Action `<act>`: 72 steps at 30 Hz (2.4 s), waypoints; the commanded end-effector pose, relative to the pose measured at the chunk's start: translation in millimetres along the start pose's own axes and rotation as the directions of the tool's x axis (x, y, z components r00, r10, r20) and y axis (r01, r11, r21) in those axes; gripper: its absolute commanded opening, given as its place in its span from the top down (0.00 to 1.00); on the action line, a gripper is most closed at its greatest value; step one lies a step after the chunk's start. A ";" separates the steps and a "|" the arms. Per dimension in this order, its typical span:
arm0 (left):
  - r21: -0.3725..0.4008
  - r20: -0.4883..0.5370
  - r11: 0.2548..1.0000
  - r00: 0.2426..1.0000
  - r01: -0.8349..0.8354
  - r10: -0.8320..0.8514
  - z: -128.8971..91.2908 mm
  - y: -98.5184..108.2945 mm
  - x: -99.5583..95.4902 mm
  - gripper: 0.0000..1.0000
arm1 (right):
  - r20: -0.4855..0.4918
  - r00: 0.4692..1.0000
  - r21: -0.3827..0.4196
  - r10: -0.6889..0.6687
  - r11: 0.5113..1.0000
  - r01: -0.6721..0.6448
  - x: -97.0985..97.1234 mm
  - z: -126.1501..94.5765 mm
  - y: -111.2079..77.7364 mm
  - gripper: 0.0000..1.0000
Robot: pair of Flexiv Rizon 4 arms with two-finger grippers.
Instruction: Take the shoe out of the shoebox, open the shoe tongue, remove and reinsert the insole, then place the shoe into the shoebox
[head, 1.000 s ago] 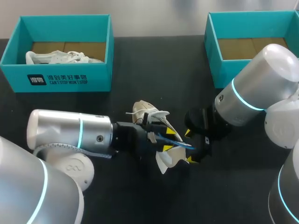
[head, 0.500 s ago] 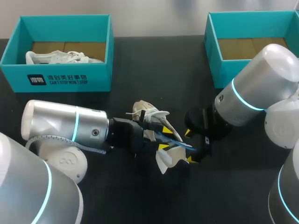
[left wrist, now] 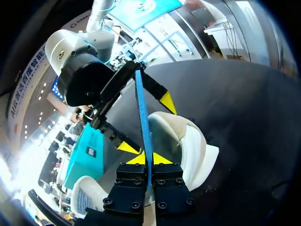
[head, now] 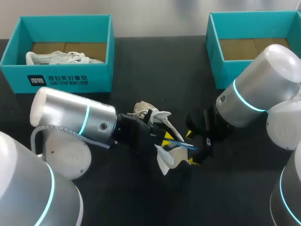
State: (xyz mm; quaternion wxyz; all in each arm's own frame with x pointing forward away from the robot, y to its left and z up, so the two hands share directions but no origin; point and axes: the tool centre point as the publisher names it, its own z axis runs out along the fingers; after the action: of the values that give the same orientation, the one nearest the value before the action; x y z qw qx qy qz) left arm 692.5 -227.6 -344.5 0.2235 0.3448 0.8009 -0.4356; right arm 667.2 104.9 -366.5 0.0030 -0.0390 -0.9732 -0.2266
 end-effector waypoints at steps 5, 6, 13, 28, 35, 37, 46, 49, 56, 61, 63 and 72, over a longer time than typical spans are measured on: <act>-0.152 -0.114 0.988 0.993 -0.041 0.024 -4.1 12.6 -5.0 1.00 | 0.002 1.000 0.001 0.000 1.000 0.000 1.2 0.0 0.0 0.00; -0.166 -0.125 0.985 0.992 -0.038 0.017 -5.0 14.5 -4.1 1.00 | 0.002 1.000 0.001 0.000 1.000 0.000 1.2 0.0 0.0 0.00; -0.163 -0.104 0.987 0.995 -0.014 -0.003 -12.8 15.1 -0.7 1.00 | 0.002 1.000 0.001 0.000 1.000 0.000 1.2 0.0 0.0 0.00; -0.126 -0.107 0.991 0.994 -0.036 0.022 -23.3 -6.0 -0.7 0.53 | 0.002 1.000 0.001 0.000 1.000 0.000 1.2 0.0 0.0 0.00; -0.139 -0.127 0.989 0.991 -0.058 0.040 -18.1 -11.8 -11.2 0.60 | 0.002 1.000 0.001 0.000 1.000 0.000 1.2 0.0 0.0 0.00; -0.135 -0.137 0.989 0.989 -0.066 0.047 -15.8 -15.3 -12.2 0.60 | 0.002 1.000 0.001 0.000 1.000 0.000 1.2 0.0 0.0 0.00; -0.177 -0.204 0.979 0.977 -0.097 0.060 -4.0 -19.3 -5.2 0.63 | 0.002 1.000 0.001 0.000 1.000 0.000 1.2 0.0 0.0 0.00; -0.200 -0.223 0.973 0.972 -0.115 0.069 -0.8 -19.1 -3.8 0.65 | 0.002 1.000 0.001 0.000 1.000 0.000 1.2 0.0 0.0 0.00; -0.242 -0.210 0.962 0.975 -0.129 0.078 3.9 -15.6 -1.4 0.89 | 0.002 1.000 0.001 0.000 1.000 0.000 1.2 0.0 0.0 0.00; -0.259 -0.216 0.957 0.974 -0.128 0.072 3.6 -9.8 2.4 1.00 | 0.002 1.000 0.001 0.000 1.000 0.000 1.2 0.0 0.0 0.00; -0.271 -0.222 0.952 0.972 -0.140 0.079 2.8 -7.9 3.7 1.00 | 0.002 1.000 0.001 0.000 1.000 0.000 1.2 0.0 0.0 0.00; -0.329 -0.177 0.933 0.980 -0.148 0.093 -4.2 3.6 6.5 1.00 | 0.002 1.000 0.001 0.000 1.000 0.000 1.2 0.0 0.0 0.00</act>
State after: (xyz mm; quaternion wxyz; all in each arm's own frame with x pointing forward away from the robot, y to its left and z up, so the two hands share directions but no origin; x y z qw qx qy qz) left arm 693.3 -223.8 -346.6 0.2320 0.3899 0.8537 -0.2556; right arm 667.1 104.9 -366.6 0.0031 -0.0390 -0.9732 -0.2266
